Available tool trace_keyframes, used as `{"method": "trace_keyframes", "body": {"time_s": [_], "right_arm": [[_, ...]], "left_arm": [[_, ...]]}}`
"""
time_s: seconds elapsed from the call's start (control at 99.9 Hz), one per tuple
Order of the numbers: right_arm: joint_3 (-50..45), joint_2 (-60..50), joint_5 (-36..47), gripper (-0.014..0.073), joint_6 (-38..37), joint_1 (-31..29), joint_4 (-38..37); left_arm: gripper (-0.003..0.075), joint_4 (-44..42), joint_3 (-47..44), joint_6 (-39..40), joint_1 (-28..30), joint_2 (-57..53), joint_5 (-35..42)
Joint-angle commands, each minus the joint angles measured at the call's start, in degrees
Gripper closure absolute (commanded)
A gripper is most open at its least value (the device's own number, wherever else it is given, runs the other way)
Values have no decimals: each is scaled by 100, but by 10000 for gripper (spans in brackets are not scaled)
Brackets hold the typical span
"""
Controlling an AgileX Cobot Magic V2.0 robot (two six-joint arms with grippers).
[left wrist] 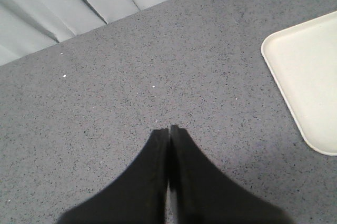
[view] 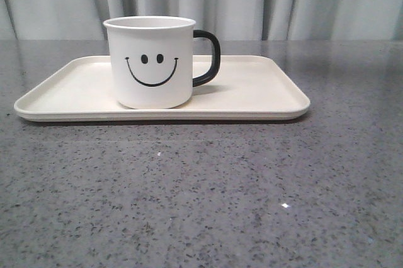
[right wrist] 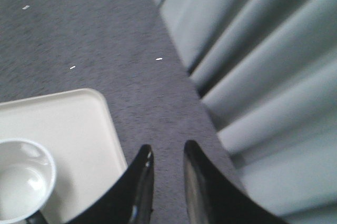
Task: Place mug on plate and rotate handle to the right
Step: 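Open the right gripper and lift it away from the mug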
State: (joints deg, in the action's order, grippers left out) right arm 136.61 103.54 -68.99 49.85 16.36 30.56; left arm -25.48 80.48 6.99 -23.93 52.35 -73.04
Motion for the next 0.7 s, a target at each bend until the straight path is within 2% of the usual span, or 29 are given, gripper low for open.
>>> {"method": "trace_keyframes", "body": {"time_s": [0.0, 0.25, 0.4, 0.54, 0.601, 0.691], "right_arm": [[172, -642, 543, 422, -614, -492, 209], [172, -1449, 639, 424, -1900, -2322, 209], [9, -1847, 917, 479, -2582, -3364, 209], [-444, -2239, 1089, 498, -2905, -3909, 256], [-784, -2424, 1211, 510, -2936, -3951, 271], [-1449, -2801, 1518, 573, -2936, -3951, 249]], "left_arm": [[740, -163, 114, 67, -9, 35, 375], [740, -163, 114, 78, -9, 85, 720], [740, -163, 114, 78, -9, 85, 931], [740, -163, 114, 78, -9, 85, 1172], [740, -163, 114, 78, -9, 99, 1259], [740, -163, 114, 78, -9, 124, 1302]]}}
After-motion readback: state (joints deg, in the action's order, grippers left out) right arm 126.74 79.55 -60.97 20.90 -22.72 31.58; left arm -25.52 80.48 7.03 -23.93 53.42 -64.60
